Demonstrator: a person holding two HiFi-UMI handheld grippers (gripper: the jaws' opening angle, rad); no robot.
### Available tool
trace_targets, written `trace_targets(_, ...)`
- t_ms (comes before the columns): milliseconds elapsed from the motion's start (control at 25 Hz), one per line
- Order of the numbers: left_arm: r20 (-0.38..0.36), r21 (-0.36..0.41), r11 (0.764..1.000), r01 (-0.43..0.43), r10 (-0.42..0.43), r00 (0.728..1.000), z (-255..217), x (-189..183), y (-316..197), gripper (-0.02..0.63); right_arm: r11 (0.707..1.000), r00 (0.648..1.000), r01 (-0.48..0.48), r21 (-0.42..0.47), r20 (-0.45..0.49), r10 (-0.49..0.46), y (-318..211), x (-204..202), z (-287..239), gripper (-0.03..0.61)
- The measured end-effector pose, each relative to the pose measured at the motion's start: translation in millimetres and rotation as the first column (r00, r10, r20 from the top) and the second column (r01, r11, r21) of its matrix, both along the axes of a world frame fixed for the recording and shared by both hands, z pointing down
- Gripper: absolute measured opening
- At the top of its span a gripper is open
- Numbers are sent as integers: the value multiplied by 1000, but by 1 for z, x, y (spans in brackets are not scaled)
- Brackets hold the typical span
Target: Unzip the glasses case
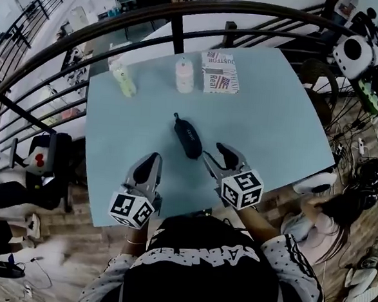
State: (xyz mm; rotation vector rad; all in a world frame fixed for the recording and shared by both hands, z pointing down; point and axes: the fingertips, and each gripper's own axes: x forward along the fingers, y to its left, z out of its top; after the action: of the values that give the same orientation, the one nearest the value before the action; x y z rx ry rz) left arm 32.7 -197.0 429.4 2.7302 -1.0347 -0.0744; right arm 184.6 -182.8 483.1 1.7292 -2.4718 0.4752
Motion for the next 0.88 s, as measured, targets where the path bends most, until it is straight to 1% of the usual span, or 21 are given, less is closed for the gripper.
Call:
trace_targets(120,-2,-20,1000,17,-17,1000,5,-11,-22,0,998,1000,0,-61,-20,-1,-23,-14,21,222)
trace_targets(200,-11,-33,999,13,-14,1000,4,-15,-34,0,994,999,-7,-106,-34,4,-37,-21,33,260)
trace_targets(400,-26,-60,998,1,-3,1000,1,-24,-57,0,978,993,-44,-203,-113,22,-67,-31,58,312)
trace_targets(680,-39,-132,991,-7,2,999,19,-51,-74,0,950,982,-78,-303,-186,21,-84,-51,89,369)
trace_targets(880,-55,-151,988,-17,9,998,27,-64,-89,0,934,969,-127,-335,-241,45,-96,-50,108,398)
